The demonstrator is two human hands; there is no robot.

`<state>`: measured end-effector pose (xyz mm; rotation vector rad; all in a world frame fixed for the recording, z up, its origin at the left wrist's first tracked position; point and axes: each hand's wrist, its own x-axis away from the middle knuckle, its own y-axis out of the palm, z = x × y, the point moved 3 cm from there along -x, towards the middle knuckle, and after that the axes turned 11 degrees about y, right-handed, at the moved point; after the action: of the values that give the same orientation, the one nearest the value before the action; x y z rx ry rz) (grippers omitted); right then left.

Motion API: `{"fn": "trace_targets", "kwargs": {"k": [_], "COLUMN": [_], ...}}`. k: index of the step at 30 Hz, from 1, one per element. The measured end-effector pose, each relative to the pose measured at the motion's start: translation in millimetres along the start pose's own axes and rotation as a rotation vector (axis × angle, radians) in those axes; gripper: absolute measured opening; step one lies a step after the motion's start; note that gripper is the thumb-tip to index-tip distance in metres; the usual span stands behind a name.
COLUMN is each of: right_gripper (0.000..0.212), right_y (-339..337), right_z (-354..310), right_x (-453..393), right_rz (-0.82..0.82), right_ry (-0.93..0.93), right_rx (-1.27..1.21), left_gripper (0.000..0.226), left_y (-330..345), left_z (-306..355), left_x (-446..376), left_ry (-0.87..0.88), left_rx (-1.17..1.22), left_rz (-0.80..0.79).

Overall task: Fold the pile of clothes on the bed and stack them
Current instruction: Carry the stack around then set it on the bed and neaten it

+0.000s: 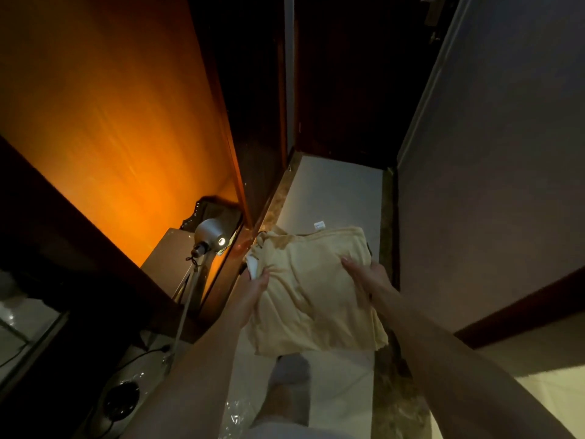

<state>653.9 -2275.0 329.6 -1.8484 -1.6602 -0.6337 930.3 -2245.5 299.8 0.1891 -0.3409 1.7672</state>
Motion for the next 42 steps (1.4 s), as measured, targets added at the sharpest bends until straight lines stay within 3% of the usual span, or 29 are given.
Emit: {"fn": "trace_targets", "kwargs": {"k": [1, 4, 5, 9, 12, 15, 17, 19, 24, 32, 42], "right_gripper": [0.06, 0.089, 0.09, 0.062, 0.052, 0.042, 0.038, 0.042, 0.057, 0.075, 0.063], "right_y": [5.0, 19.4, 24.7, 49.5, 64.4, 75.0, 80.9, 86.2, 110.3, 178.5, 311.9], "right_z": [-14.4, -56.9, -72.2, -138.8, -181.9, -218.9, -243.4, -264.1, -319.3, -413.7, -439.2], "right_x": [-15.3, -67.0, -83.9, -132.2, -168.0, -199.6, -222.3, -248.5, -322.7, -421.2, -457.8], "right_rz": [-0.011, -0.023, -0.029, -0.046, -0.071, -0.103, -0.104, -0.108, -0.171, -0.399, -0.673], "right_ry": [0.002, -0.01, -0.011, -0.023, -0.054, -0.077, -0.081, -0.074, -0.045, -0.064, -0.02], "right_rx": [0.008, 0.04, 0.052, 0.086, 0.108, 0.128, 0.151, 0.181, 0.235, 0.468, 0.709], "left_gripper": [0.048, 0.055, 0.064, 0.099, 0.092, 0.064, 0.063, 0.076, 0.052, 0.048, 0.049], "left_y": [0.9, 2.2, 1.6, -7.0, -9.6, -2.3, 1.4, 4.7, 20.3, 28.3, -21.7], "left_z": [6.1, 22.6, 26.5, 21.1, 55.4, 86.8, 94.1, 96.1, 117.2, 133.8, 111.0], "left_x": [-17.3, -74.8, -95.6, -190.2, -229.0, -255.0, -277.8, -302.9, -358.3, -427.5, -444.4], "left_ry": [0.0, 0.0, 0.005, 0.008, 0.022, 0.03, 0.018, 0.003, -0.008, -0.063, -0.169], "left_rx": [0.0, -0.005, -0.008, -0.031, -0.081, -0.039, 0.002, 0.051, 0.164, 0.281, 0.304], "left_rz": [0.014, 0.037, 0.047, 0.068, 0.094, 0.116, 0.133, 0.137, 0.226, 0.535, 0.906]}}
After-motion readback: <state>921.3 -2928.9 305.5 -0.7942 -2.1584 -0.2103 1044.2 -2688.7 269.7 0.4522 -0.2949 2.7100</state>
